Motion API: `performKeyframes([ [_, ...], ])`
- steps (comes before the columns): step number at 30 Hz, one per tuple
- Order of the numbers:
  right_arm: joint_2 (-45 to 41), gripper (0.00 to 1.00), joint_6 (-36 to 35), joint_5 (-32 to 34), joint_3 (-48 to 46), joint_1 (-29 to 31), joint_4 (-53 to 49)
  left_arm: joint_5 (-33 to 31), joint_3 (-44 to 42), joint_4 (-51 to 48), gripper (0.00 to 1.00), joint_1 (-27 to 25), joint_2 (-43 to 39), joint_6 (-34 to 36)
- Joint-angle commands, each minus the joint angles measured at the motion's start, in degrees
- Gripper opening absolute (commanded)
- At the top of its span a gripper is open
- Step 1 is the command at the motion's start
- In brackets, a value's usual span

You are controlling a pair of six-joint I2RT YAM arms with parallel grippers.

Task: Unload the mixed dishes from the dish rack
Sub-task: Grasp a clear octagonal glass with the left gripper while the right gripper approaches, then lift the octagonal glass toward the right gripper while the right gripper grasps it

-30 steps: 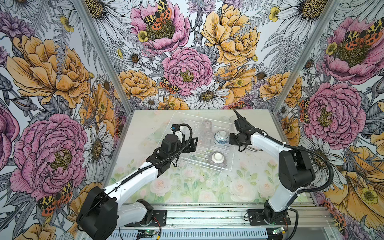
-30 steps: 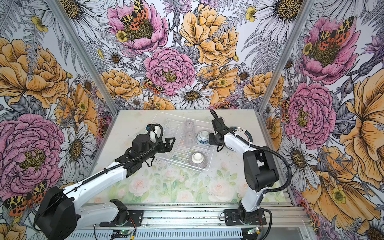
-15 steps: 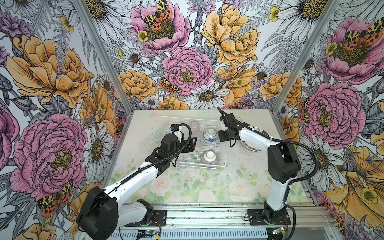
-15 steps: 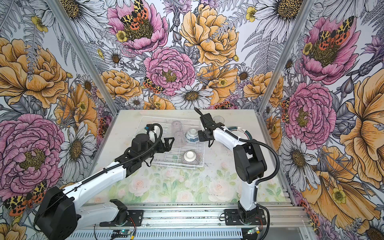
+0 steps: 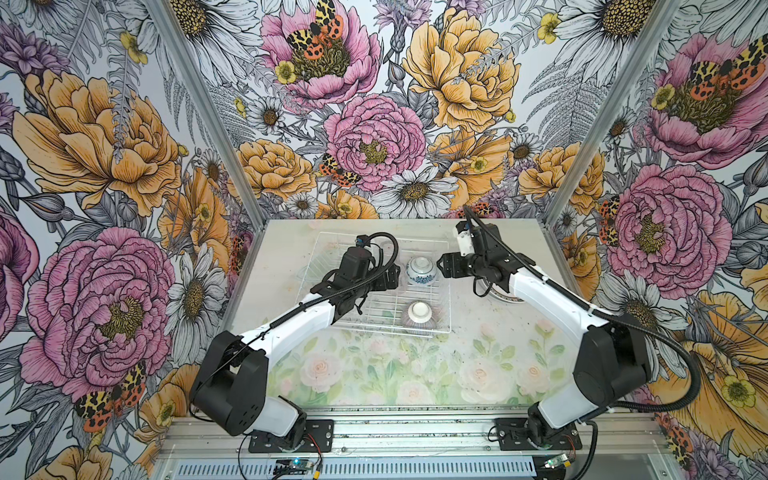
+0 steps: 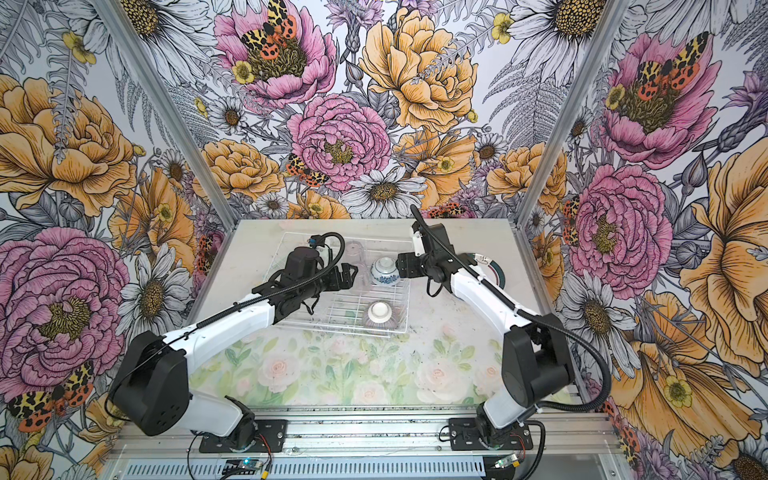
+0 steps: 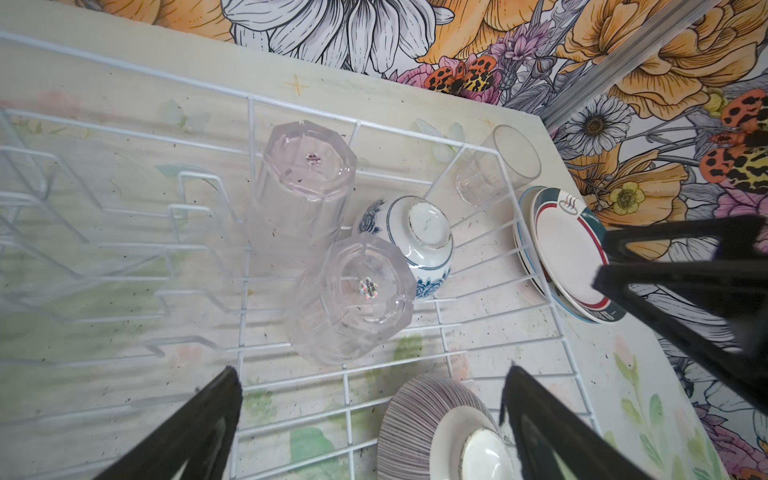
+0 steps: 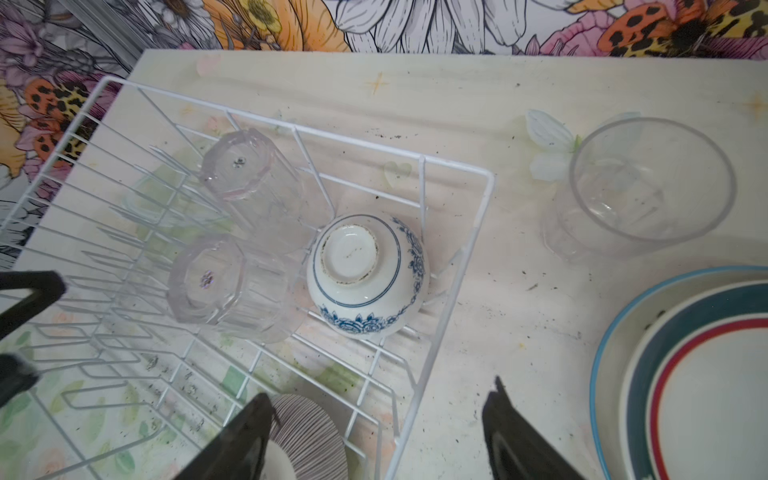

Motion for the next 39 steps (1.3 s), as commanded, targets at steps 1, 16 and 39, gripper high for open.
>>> performKeyframes([
  [1, -6.7, 0.86, 2.6, -3.3, -6.8, -0.5, 6.4, 0.8, 4.4, -5.5, 0.99, -0.7, 4.5, 2.9],
  [16, -21.8, 0.95, 13.1, -5.1, -31.0, -0.3, 22.1, -6.5, 15.4, -10.0, 0.98, -2.5, 17.2, 6.6],
  [39, -20.9, 0.95, 15.7, -6.6, -31.0, 0.6, 23.7, -15.5, 17.3, -11.6, 0.63, -5.0, 16.3, 8.9],
])
